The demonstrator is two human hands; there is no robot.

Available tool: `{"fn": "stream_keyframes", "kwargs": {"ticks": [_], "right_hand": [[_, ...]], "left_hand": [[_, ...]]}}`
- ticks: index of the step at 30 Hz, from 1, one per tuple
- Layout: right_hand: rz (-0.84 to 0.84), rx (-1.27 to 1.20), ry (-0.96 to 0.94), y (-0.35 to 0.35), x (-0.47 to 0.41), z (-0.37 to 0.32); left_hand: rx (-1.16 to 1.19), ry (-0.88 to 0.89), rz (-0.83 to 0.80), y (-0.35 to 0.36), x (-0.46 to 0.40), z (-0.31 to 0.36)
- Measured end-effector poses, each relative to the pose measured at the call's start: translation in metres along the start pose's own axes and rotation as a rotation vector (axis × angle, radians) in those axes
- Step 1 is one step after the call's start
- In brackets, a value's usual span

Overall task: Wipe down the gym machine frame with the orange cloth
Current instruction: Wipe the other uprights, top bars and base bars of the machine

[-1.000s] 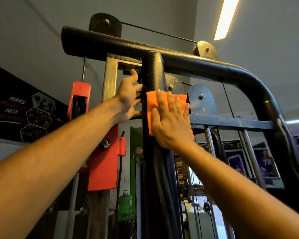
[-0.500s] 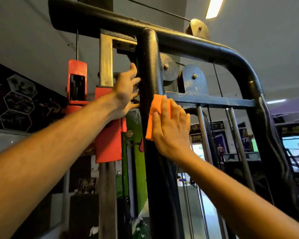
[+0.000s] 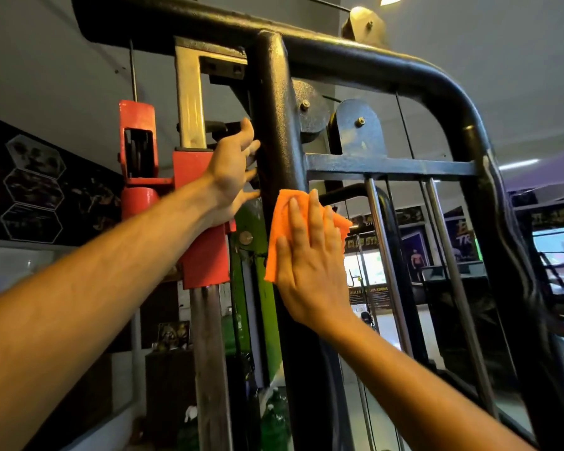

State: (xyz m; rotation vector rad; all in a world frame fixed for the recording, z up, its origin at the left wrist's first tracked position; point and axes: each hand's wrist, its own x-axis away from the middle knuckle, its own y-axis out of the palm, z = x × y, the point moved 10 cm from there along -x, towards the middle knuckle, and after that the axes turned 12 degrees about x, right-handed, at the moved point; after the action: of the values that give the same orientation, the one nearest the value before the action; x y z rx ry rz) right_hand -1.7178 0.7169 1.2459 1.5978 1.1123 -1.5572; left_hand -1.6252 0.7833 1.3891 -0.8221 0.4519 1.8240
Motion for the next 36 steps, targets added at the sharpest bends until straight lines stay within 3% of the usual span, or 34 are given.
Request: {"fn": "stream_keyframes", "kwargs": {"ticks": [6,14,22,28,36], "right_hand": [[0.032,-0.053,0.022,-0.009,-0.072,0.004],[-0.020,-0.157,-0.025,0.002,0.059,0.013],[0.021,-0.248,0.041,-0.005,-0.028,0.018],[-0.036,-0.270,0.034,-0.002,0.040,0.020],[-0.026,-0.311,0.067,-0.007,-0.071,0.021]], "left_hand": [[-0.055,0.000,0.063,0.003,0.009,-0.006],[-0.180,0.019,0.161,0.007,0.018,-0.018],[-0.249,-0.012,0.285,0.008,0.023,-0.023],[-0.231,-0.036,0.239,0.016,0.034,-0.027],[-0.199,-0.068,0.267,0.010,0.025,-0.021]]}}
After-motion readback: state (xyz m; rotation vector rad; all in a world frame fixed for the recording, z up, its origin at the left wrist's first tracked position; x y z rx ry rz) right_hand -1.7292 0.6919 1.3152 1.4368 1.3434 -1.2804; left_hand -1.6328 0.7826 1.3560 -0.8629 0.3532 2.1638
